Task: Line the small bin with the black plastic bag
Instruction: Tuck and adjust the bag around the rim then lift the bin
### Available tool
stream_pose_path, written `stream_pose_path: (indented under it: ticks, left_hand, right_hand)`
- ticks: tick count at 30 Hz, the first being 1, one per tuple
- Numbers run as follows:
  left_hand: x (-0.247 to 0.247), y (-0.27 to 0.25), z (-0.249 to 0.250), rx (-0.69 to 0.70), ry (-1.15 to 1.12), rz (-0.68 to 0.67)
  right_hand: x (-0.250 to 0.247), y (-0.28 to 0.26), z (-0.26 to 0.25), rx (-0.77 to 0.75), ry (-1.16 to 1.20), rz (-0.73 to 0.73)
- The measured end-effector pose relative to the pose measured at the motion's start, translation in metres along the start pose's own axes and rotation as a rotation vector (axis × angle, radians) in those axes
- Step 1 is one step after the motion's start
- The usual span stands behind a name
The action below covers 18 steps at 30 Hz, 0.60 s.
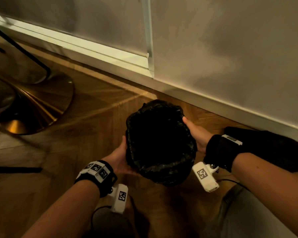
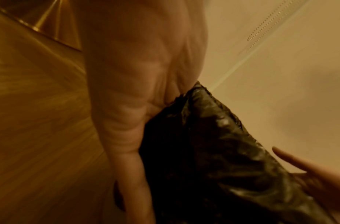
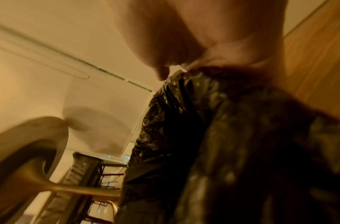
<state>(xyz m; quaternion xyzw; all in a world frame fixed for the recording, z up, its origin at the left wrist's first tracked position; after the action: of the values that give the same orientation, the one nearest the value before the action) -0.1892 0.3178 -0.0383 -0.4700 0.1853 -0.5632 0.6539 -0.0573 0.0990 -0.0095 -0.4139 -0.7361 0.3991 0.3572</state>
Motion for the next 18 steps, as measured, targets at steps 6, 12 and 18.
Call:
stream_pose_path:
  ticks: [6,12,18]
  left_hand:
    - [-0.023,-0.02,0.048,0.103,0.543,0.223]
    - [-0.007,-0.032,0.07,0.189,0.746,0.214]
    - [-0.013,-0.03,0.053,0.316,0.471,0.248]
  right_hand:
    - [-0.021,-0.028,-0.019,-0.183,-0.306,0.27]
    - [-0.035,-0.021,-0.018,-0.199,-0.387,0.33]
    - [-0.04,-0.012,-0.004,-0.224,-0.117,0.227]
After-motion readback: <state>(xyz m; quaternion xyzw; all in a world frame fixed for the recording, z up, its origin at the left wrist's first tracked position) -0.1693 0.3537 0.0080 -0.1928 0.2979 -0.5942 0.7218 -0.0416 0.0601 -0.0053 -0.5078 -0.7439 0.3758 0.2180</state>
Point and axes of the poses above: each hand's wrist, its own y-axis towards the middle knuckle, its own x-axis out of the palm, z = x × y, the point moved 7 cm from there along y, towards the middle knuckle, and after that the axes turned 11 degrees about x, right-handed, at the moved point
